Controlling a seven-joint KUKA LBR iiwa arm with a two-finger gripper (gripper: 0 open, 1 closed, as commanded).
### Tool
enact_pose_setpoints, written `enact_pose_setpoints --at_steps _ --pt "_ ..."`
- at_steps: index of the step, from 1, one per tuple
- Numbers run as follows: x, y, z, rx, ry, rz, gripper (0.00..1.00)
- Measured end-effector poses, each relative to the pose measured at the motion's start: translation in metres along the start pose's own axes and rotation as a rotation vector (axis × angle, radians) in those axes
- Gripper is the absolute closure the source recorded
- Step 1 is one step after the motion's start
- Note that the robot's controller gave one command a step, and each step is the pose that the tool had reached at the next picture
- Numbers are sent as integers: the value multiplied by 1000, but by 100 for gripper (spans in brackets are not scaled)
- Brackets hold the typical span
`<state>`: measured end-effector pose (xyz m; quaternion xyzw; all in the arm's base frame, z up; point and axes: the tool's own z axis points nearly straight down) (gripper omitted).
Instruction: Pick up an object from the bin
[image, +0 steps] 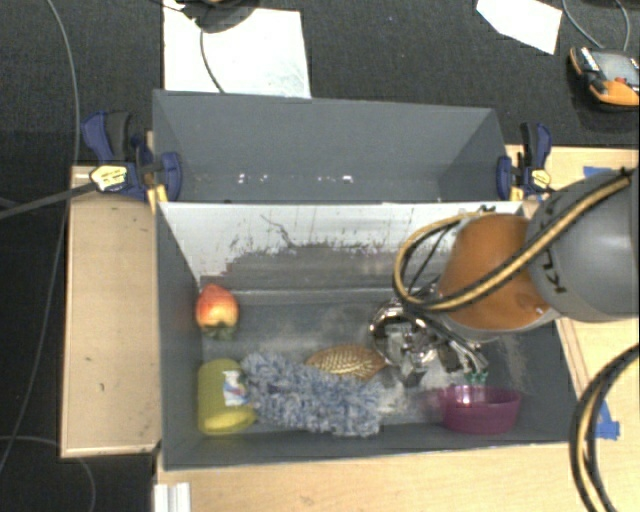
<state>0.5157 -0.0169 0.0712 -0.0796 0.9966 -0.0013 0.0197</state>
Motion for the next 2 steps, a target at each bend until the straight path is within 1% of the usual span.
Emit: enact_pose_setpoints --at_steps 1,2 --pt "9 -13 -12 1 -2 9 100" --pt "0 -13 -8 0 -3 -20 100"
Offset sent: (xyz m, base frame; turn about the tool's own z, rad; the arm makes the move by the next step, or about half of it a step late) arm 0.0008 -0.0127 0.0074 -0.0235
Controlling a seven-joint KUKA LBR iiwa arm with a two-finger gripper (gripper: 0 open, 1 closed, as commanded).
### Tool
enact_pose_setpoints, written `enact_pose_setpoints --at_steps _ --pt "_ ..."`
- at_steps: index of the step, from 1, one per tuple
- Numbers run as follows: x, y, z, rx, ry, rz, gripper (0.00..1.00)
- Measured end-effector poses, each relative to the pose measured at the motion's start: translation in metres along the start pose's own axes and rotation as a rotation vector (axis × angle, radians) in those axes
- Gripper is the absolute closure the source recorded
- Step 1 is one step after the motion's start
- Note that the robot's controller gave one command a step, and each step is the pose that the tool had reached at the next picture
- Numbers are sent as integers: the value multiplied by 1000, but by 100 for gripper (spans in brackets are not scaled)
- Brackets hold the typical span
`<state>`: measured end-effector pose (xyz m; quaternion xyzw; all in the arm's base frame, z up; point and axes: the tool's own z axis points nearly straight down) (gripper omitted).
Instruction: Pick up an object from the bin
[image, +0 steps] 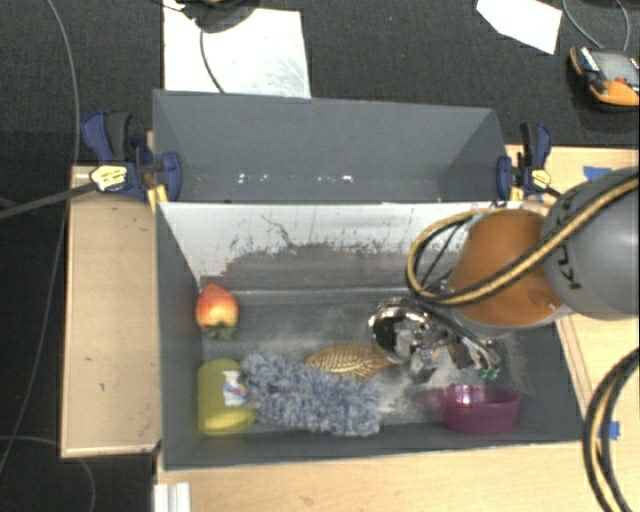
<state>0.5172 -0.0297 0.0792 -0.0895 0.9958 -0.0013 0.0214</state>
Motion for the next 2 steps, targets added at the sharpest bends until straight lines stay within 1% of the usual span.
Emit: enact_pose_setpoints --at_steps 2 --pt "-2 -2 3 0 -2 2 100"
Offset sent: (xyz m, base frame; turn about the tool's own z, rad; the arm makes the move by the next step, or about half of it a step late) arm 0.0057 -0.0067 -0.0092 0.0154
